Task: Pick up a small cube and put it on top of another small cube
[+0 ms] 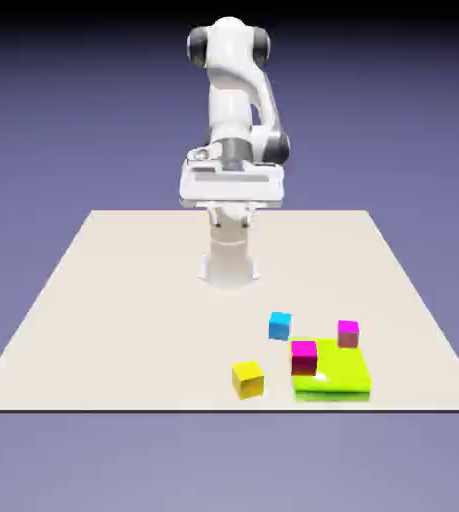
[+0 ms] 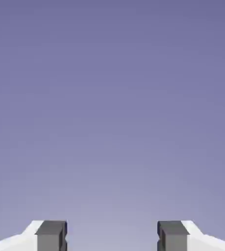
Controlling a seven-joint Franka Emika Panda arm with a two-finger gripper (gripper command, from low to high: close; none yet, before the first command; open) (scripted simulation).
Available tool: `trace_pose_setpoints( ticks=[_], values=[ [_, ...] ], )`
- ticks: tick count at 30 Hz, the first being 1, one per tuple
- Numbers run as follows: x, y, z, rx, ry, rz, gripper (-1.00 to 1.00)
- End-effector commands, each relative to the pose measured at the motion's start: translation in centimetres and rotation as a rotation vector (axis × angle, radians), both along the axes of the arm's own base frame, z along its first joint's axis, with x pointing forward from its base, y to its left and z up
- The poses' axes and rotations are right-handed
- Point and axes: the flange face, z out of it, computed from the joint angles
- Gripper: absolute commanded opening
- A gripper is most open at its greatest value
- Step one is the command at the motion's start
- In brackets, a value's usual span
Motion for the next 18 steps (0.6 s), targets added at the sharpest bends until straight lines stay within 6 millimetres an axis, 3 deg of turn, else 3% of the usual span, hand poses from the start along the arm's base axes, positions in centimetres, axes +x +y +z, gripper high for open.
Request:
trace_pose_setpoints(
  ticks=[1,9,18],
  values=[
    [0.0,0.0,-0.8,0.048,0.027,-0.029,0.0],
    [-0.5,0.4,-7.8,0.397,0.265,-0.28,0.0],
    [-3.0,1.7,-15.5,0.711,0.543,-0.616,0.0]
  ],
)
